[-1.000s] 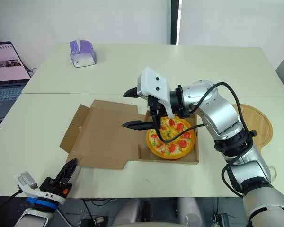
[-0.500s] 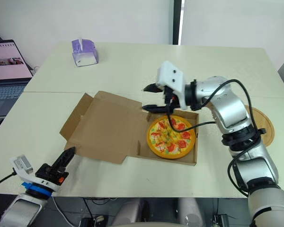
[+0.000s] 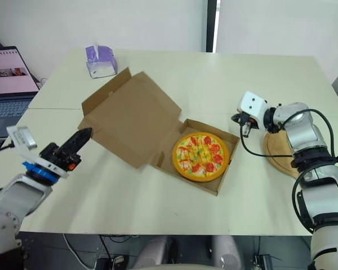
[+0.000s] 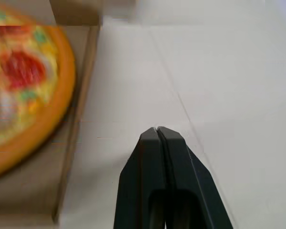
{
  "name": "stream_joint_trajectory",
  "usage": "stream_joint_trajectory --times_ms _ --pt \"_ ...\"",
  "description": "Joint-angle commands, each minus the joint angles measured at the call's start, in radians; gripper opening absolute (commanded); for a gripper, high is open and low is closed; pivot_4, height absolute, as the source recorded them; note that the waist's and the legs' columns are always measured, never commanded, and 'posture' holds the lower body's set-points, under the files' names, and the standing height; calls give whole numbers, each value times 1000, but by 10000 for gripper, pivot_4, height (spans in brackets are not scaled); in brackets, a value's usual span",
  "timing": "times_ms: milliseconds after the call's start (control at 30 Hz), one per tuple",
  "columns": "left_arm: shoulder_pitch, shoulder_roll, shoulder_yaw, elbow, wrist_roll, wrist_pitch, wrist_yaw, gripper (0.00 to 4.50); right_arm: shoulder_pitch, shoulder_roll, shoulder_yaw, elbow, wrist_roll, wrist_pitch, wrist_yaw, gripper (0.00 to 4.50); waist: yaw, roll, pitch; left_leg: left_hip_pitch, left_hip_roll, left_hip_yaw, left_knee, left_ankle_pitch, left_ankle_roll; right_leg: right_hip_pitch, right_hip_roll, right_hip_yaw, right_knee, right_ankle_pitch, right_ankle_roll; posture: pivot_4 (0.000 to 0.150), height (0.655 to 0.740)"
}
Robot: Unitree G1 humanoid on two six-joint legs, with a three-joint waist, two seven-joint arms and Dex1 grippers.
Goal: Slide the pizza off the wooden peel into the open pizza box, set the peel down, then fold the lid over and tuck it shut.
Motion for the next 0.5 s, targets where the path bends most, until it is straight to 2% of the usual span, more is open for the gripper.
stream_joint_trajectory --times_ms 33,133,233,500 --pt "-68 32 -20 22 29 21 -29 0 31 -32 -6 -2 -22 -71 37 318 -3 0 0 0 0 0 0 0 0 0 0 0 0 0 0 1500 7400" --pt "-105 42 -43 46 65 38 -56 0 87 -49 -20 -77 -2 -50 90 318 -2 0 0 0 0 0 -1 0 0 0 0 0 -1 0 0 1500 7400" --pt "-188 42 -96 98 126 43 -99 0 187 -70 -51 -254 64 59 155 318 3 0 1 0 0 -1 -1 0 0 0 0 0 0 0 0 1500 7400" --pt "-507 21 -255 354 354 1 -293 0 389 -112 -100 -651 172 343 194 318 6 -1 1 0 0 -4 -1 2 -3 1 0 -2 0 0 0 1500 7400"
